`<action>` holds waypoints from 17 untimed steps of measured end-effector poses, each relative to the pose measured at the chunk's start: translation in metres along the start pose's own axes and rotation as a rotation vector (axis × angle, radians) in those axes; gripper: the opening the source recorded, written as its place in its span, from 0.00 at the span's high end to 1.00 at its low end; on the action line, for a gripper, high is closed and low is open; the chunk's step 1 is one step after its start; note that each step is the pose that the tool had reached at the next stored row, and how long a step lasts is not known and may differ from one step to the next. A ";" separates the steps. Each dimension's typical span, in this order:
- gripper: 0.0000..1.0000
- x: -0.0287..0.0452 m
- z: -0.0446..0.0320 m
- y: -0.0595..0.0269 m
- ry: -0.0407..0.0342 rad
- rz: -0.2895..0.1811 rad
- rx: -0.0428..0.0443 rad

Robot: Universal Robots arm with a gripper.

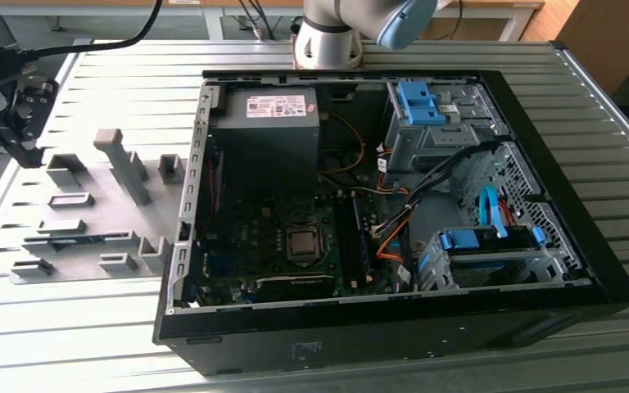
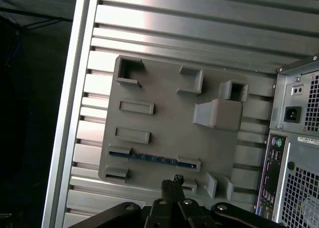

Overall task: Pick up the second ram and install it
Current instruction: 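Pick up the second ram and move it above second insertion slot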

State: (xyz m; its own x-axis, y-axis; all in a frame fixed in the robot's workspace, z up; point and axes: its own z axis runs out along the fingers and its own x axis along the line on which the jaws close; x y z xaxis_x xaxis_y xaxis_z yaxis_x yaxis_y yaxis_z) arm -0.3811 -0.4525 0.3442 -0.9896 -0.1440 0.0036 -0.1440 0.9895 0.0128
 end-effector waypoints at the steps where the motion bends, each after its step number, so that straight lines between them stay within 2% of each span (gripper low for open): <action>1: 0.89 0.0000 0.0000 0.0000 0.0001 -0.010 0.0000; 15: 0.89 0.0002 -0.0001 -0.0003 0.0019 -0.133 0.0006; 16: 0.89 0.0002 0.0000 -0.0004 0.0020 -0.145 0.0006; 17: 0.89 0.0002 0.0000 -0.0004 0.0024 -0.176 0.0007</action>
State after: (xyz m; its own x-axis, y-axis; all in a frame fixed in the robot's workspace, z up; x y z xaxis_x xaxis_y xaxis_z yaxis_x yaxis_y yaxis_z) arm -0.3813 -0.4529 0.3442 -0.9492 -0.3147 0.0038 -0.3146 0.9491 0.0128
